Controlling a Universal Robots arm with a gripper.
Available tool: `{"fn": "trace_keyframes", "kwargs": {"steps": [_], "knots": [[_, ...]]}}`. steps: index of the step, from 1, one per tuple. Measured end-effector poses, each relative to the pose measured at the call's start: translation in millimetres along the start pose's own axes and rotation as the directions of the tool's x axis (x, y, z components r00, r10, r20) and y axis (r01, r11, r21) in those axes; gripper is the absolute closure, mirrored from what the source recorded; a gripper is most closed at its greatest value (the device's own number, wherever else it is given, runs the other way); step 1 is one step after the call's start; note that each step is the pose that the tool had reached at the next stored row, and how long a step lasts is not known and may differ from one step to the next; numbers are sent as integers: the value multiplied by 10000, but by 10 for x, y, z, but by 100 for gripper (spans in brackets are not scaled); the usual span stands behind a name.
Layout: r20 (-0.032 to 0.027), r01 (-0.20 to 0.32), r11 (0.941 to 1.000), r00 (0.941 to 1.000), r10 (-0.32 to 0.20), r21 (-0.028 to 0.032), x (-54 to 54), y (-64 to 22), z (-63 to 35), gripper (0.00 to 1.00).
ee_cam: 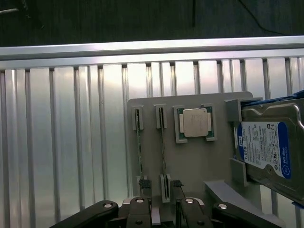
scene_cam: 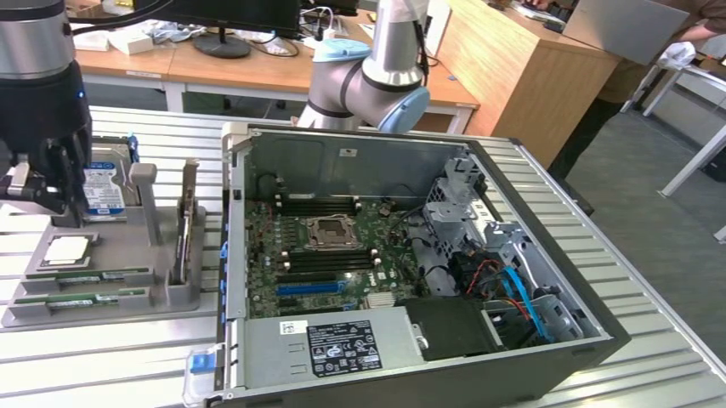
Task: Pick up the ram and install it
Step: 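Pick up the ram and move it above insertion slot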
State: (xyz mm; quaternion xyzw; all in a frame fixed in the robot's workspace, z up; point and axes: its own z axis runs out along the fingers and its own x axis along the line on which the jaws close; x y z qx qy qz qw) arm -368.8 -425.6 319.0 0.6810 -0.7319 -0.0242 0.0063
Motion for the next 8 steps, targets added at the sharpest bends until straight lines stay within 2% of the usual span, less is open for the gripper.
{"fn": "trace_keyframes", "kwargs": {"steps": [8], "knots": [[0,0,10000,10000,0,0,2,-3,77,70]]}}
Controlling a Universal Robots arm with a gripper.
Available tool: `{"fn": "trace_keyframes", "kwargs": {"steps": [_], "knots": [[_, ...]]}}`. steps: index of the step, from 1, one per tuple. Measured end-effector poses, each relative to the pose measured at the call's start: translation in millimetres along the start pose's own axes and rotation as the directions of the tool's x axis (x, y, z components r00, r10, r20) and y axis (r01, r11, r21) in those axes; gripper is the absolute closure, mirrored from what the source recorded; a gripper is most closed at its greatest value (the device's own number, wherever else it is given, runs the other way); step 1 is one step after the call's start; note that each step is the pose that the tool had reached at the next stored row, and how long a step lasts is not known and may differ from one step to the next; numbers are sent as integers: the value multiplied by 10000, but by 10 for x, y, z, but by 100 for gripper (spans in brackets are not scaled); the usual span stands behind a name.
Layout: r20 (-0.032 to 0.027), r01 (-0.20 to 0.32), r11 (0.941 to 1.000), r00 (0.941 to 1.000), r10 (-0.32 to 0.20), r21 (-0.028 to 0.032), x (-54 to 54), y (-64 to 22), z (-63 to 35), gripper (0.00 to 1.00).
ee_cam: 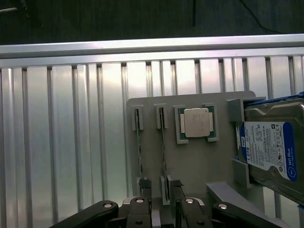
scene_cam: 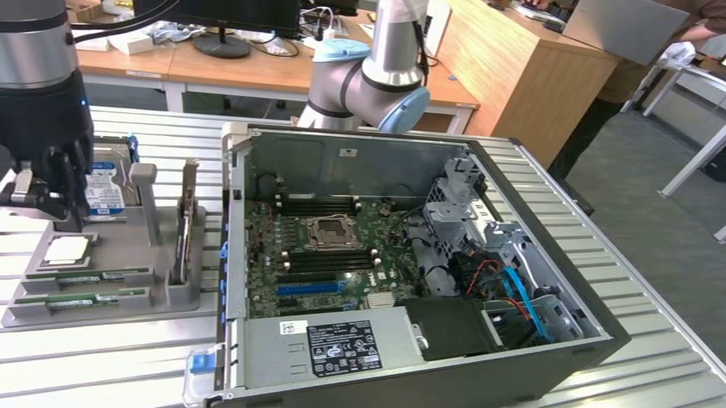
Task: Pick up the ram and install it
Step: 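Pick up the ram and move it above insertion slot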
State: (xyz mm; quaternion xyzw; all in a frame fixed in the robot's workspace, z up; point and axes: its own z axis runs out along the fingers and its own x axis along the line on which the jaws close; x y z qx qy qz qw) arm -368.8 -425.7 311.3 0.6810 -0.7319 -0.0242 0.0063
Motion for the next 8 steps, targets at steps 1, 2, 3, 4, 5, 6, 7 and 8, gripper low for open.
{"fn": "trace_keyframes", "kwargs": {"steps": [1,2,3,4,5,6,7,8], "knots": [[0,0,10000,10000,0,-1,0,0,10,70],[0,0,10000,10000,0,0,0,-1,21,70],[0,0,10000,10000,0,0,1,-1,31,70],[0,0,10000,10000,0,0,1,-2,41,70],[0,0,10000,10000,0,0,1,-2,51,70],[1,0,10000,10000,0,0,1,-3,61,70],[1,0,10000,10000,0,0,2,-3,71,70],[0,0,10000,10000,0,0,2,-4,81,70]]}}
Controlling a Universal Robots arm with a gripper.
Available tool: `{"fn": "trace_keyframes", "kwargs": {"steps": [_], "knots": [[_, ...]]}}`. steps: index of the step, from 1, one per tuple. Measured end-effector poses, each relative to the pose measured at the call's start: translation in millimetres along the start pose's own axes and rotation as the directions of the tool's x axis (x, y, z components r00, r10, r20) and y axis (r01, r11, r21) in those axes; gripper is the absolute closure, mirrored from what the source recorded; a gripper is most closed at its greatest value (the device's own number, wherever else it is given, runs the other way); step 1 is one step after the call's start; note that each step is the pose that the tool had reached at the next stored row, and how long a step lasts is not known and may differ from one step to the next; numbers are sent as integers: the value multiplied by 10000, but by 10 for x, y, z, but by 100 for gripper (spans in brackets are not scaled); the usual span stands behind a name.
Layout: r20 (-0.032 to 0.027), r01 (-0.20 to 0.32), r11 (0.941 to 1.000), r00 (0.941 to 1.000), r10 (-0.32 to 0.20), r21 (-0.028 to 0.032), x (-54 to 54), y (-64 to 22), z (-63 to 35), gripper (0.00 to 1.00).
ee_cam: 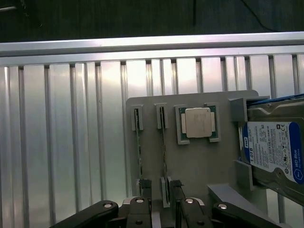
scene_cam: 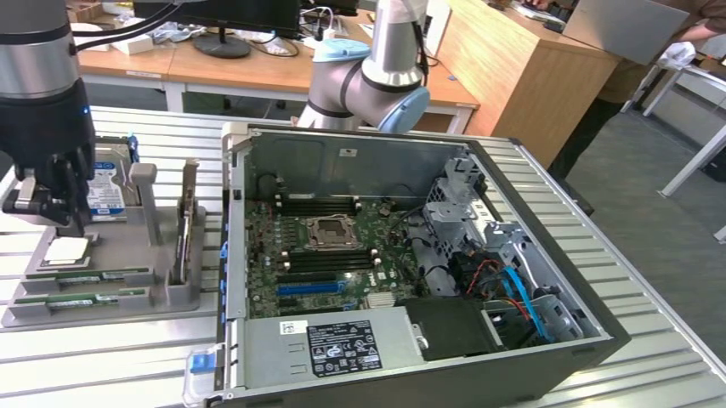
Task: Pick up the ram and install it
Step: 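Pick up the ram and move it above insertion slot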
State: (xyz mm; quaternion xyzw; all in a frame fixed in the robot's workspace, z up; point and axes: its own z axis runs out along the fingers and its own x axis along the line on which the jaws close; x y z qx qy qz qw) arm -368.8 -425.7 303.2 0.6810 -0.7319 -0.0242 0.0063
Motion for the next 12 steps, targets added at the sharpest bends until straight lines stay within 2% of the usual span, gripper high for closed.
{"fn": "trace_keyframes", "kwargs": {"steps": [12], "knots": [[0,0,10000,10000,0,0,3,-5,117,70]]}}
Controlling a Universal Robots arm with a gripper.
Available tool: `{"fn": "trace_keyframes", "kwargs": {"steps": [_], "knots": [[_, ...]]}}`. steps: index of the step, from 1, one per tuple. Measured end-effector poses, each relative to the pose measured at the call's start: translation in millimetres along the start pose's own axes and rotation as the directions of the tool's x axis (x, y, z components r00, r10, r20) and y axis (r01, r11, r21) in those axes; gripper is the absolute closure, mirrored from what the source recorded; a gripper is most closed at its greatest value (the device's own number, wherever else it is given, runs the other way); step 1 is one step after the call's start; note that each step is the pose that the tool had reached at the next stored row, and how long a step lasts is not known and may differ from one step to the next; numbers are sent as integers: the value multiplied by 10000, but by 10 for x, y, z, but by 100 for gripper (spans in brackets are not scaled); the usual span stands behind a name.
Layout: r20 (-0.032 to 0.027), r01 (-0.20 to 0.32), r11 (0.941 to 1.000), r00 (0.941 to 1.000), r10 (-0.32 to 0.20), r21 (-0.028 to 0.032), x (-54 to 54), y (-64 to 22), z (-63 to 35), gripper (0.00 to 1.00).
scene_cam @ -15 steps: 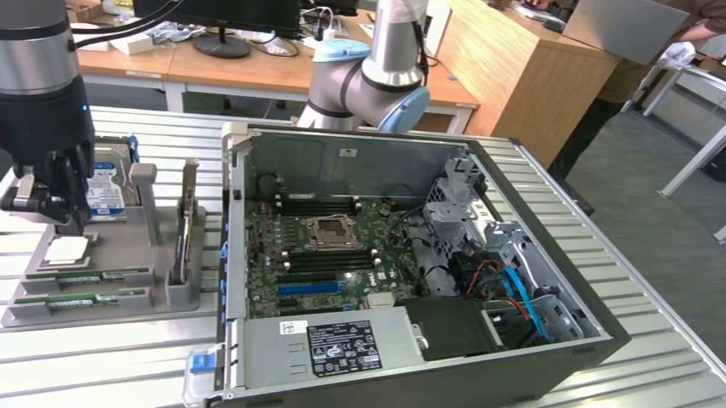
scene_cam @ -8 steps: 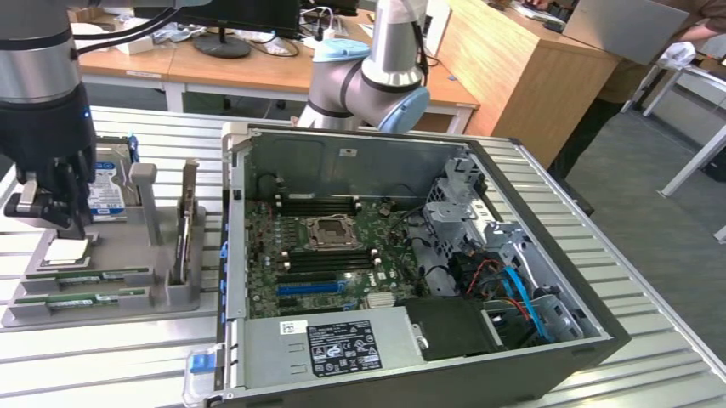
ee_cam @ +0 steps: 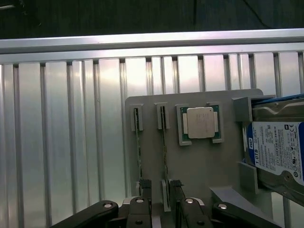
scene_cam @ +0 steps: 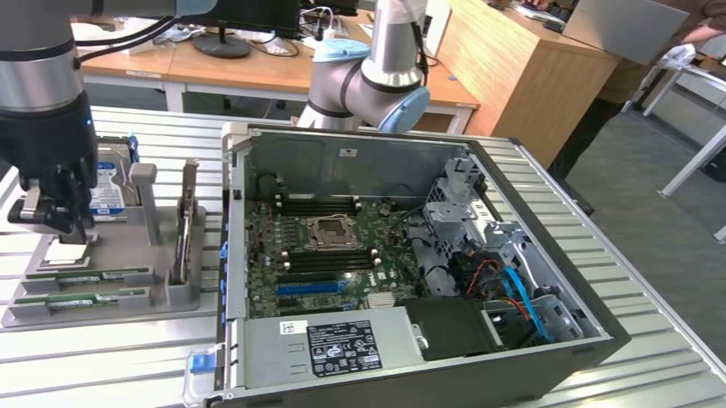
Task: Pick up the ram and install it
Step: 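Pick up the ram and move it above insertion slot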
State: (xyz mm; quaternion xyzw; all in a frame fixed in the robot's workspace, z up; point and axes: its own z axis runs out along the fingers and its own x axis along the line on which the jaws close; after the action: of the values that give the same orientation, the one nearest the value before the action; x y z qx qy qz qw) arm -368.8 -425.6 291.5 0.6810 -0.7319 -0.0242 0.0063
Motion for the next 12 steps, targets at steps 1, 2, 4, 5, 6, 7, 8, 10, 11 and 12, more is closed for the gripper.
{"fn": "trace_keyframes", "kwargs": {"steps": [1,2,4,5,6,7,8,10,11,12], "knots": [[0,0,10000,10000,0,0,0,0,10,70],[-1,0,10000,10000,0,0,1,-1,19,70],[0,0,10000,10000,0,0,1,-1,38,70],[-1,0,10000,10000,0,-1,1,-2,47,70],[-1,0,10000,10000,0,-1,2,-2,55,70],[0,0,10000,10000,0,0,2,-3,65,70],[0,0,10000,10000,0,0,2,-3,75,70],[1,0,10000,10000,0,1,2,-4,96,70],[0,0,10000,10000,0,-1,3,-5,107,70],[0,0,10000,10000,0,0,3,-5,117,70]]}}
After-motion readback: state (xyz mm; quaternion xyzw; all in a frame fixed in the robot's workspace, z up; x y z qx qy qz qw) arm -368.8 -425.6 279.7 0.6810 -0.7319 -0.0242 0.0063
